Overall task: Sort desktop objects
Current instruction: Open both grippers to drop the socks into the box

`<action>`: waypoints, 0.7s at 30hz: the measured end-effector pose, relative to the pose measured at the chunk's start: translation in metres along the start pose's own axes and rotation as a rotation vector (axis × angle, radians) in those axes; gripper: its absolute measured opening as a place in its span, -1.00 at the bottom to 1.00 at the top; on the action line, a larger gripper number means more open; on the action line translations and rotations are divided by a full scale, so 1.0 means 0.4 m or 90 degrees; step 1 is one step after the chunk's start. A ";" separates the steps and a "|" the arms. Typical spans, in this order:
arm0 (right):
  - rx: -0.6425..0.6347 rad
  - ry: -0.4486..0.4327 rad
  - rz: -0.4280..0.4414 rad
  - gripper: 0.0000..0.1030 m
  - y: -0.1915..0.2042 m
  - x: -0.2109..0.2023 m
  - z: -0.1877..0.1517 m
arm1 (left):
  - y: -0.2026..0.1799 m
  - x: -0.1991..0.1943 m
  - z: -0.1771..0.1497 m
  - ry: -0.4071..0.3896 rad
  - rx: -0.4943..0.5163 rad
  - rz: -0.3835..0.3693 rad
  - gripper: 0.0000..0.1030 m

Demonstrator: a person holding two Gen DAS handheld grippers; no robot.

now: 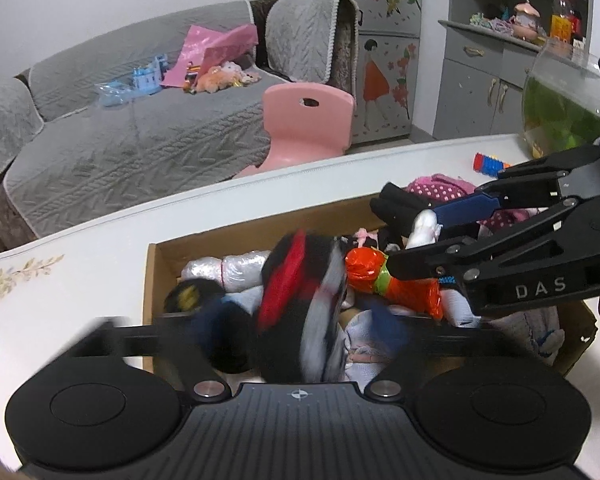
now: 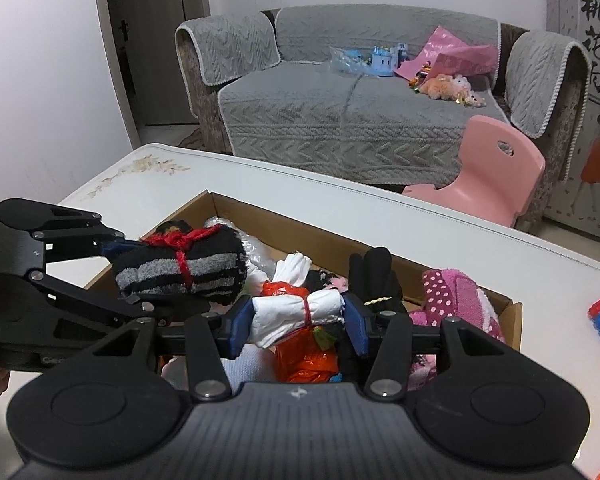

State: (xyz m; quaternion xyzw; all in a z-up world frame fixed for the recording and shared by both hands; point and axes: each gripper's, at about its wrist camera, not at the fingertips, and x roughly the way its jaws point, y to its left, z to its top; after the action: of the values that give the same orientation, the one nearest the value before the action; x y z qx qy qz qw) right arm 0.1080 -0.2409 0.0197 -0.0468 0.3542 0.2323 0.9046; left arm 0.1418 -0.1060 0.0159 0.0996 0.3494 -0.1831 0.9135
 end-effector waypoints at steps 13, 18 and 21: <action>-0.003 -0.046 0.000 0.07 0.015 -0.076 -0.001 | 0.028 -0.130 -0.042 -0.052 -0.013 0.009 0.81; 0.000 -0.090 0.018 0.15 0.037 -0.176 -0.064 | 0.033 -0.224 -0.118 -0.084 -0.022 0.021 0.88; 0.008 -0.110 0.023 0.39 0.072 -0.230 -0.136 | 0.036 -0.263 -0.173 -0.087 -0.052 0.018 0.88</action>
State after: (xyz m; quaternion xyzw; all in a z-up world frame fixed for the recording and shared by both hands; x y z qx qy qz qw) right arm 0.0023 -0.2646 0.0424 -0.0146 0.2774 0.2495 0.9277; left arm 0.0333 -0.0435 0.0367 0.0548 0.2922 -0.1625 0.9408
